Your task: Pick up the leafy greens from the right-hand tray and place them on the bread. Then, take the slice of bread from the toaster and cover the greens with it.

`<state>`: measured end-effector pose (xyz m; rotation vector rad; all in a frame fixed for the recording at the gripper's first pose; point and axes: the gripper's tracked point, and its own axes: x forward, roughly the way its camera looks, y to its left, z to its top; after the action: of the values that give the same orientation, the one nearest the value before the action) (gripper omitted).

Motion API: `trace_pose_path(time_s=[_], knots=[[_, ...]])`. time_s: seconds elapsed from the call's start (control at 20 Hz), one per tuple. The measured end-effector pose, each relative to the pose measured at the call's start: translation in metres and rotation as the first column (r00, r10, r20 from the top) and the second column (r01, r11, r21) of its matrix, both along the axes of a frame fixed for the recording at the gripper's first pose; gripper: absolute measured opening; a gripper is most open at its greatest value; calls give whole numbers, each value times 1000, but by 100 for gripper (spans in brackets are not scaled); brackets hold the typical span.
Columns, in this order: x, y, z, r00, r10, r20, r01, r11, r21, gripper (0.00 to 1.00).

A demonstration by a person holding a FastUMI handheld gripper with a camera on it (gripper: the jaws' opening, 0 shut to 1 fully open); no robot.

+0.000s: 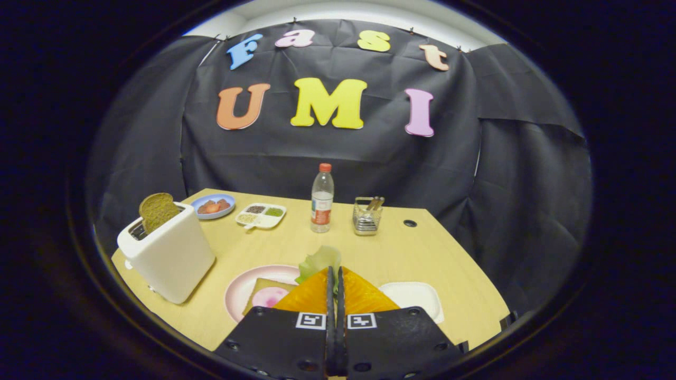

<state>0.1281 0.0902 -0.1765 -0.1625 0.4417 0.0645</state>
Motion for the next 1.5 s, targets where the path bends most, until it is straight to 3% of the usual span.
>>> trace_pose_path(time_s=[0.35, 0.65, 0.9, 1.5], knots=[[-8, 73, -15, 997, 78, -9, -78, 997, 29, 0], [-19, 130, -26, 983, 179, -34, -170, 968, 185, 0], [4, 113, -56, 985, 145, -89, -123, 968, 218, 0], [47, 58, -110, 987, 68, -146, -43, 984, 171, 0]])
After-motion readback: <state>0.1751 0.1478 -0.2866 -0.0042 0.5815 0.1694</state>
